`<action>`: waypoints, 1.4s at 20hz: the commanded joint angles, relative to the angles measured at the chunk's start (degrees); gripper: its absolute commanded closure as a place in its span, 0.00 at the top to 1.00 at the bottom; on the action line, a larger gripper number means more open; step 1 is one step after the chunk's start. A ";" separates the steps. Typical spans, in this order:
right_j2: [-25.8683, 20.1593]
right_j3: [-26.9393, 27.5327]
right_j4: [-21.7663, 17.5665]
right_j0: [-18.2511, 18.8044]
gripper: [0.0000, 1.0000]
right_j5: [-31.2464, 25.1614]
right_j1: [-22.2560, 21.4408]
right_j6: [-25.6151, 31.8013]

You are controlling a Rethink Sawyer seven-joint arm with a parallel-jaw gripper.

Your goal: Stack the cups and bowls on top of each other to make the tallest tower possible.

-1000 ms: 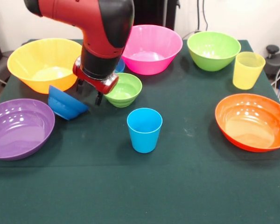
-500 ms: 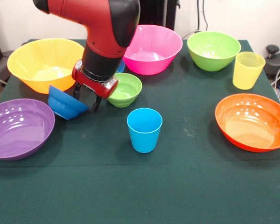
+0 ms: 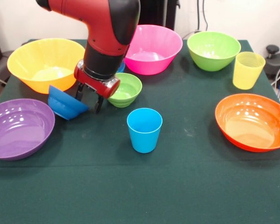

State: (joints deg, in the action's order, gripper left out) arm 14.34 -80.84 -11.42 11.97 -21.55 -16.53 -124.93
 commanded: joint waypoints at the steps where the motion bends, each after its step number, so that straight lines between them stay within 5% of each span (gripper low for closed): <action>1: -2.57 -3.00 2.67 -1.74 1.00 4.13 -0.21 -11.00; 16: 7.12 -2.09 4.23 -9.47 1.00 12.47 4.17 -13.75; 28: 9.08 -1.12 10.00 -10.10 1.00 18.99 8.50 -11.63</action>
State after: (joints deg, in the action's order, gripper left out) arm 26.09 -82.28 -4.67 2.28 -5.70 -11.52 -124.93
